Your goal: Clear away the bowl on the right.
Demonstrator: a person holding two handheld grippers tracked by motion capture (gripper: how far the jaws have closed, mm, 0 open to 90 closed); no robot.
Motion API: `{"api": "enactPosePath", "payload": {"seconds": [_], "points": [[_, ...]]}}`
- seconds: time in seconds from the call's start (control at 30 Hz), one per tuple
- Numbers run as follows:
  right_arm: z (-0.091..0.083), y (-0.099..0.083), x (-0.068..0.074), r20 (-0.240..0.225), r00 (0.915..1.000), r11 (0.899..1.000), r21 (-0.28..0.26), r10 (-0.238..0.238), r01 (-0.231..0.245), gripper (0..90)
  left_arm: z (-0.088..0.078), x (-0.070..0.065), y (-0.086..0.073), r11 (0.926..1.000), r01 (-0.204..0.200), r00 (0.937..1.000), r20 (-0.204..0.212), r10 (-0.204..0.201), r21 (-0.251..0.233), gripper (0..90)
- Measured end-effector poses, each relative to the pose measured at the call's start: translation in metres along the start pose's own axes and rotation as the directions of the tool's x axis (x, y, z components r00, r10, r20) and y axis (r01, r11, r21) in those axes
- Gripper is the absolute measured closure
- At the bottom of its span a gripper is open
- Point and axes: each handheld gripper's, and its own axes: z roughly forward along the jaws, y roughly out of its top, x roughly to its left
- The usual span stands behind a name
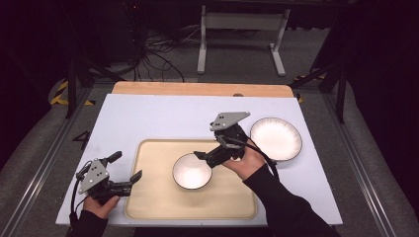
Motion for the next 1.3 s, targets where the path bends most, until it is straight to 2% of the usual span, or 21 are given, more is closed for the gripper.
{"api": "enactPosePath", "payload": {"seconds": [0.03,0.1,0.2,0.23,0.3,0.4,0.43,0.47,0.53,0.6,0.67,0.77,0.83,0.9,1.0,1.3], "points": [[-0.004,-0.003,0.001,0.013,0.9998,0.998,-0.054,-0.012,0.013,0.0,0.000,0.000,0.000,1.0000,0.000,1.0000,0.000,0.000,0.000,6.6],[-0.009,-0.006,0.001,0.023,0.9992,0.994,-0.100,-0.033,0.035,0.0,0.000,0.000,0.000,1.0000,-0.001,1.0000,-0.001,0.001,0.001,6.6],[-0.014,-0.009,0.000,0.029,0.9989,0.992,-0.120,-0.037,0.040,0.0,0.000,0.000,0.000,1.0000,0.000,1.0000,-0.001,0.000,0.001,6.6],[-0.017,-0.011,0.000,0.026,0.9989,0.989,-0.144,-0.038,0.042,0.0,0.000,0.000,0.000,1.0000,-0.001,1.0000,-0.001,0.001,0.001,6.6],[-0.022,-0.016,0.001,0.052,0.9971,0.979,-0.193,-0.056,0.065,0.0,0.000,0.000,0.000,1.0000,-0.001,1.0000,-0.001,0.001,0.001,6.6],[-0.031,-0.024,0.002,0.116,0.9898,0.950,-0.292,-0.083,0.114,0.0,0.000,0.000,0.000,1.0000,-0.001,1.0000,-0.001,0.001,0.002,6.6],[-0.035,-0.027,0.003,0.129,0.9886,0.937,-0.328,-0.078,0.117,0.0,0.000,0.000,0.000,1.0000,-0.001,1.0000,-0.001,0.001,0.002,6.6],[-0.039,-0.030,0.002,0.132,0.9889,0.932,-0.345,-0.068,0.110,0.0,0.000,0.000,0.000,1.0000,-0.001,1.0000,-0.002,0.001,0.002,6.6],[-0.041,-0.032,0.002,0.133,0.9896,0.931,-0.350,-0.057,0.100,0.0,0.000,0.000,0.000,1.0000,-0.001,1.0000,-0.001,0.001,0.002,6.6],[-0.048,-0.041,-0.002,0.129,0.9913,0.934,-0.351,-0.027,0.071,0.0,0.000,0.000,0.000,1.0000,-0.002,1.0000,-0.002,0.002,0.003,6.6],[-0.049,-0.044,-0.002,0.134,0.9907,0.935,-0.348,-0.022,0.068,0.0,0.000,0.000,0.000,1.0000,-0.002,1.0000,-0.002,0.002,0.003,6.6],[-0.056,-0.057,-0.008,0.139,0.9903,0.934,-0.354,0.003,0.047,0.0,0.000,0.000,0.000,1.0000,-0.003,1.0000,-0.003,0.003,0.005,6.6],[-0.062,-0.064,-0.011,0.146,0.9891,0.939,-0.344,0.019,0.033,0.0,0.000,-0.001,0.000,1.0000,-0.003,1.0000,-0.003,0.003,0.006,6.6],[-0.068,-0.072,-0.014,0.157,0.9871,0.934,-0.357,0.031,0.027,0.0,0.000,-0.001,0.000,1.0000,-0.004,1.0000,-0.004,0.004,0.006,6.6],[-0.076,-0.081,-0.017,0.173,0.9841,0.933,-0.359,0.038,0.027,0.0,0.000,0.000,0.000,1.0000,-0.004,1.0000,-0.003,0.004,0.008,6.6],[-0.092,-0.102,-0.027,0.216,0.9745,0.942,-0.335,0.061,0.016,0.0,0.000,0.000,0.000,1.0000,-0.001,1.0000,0.004,0.001,0.000,6.3]]}}
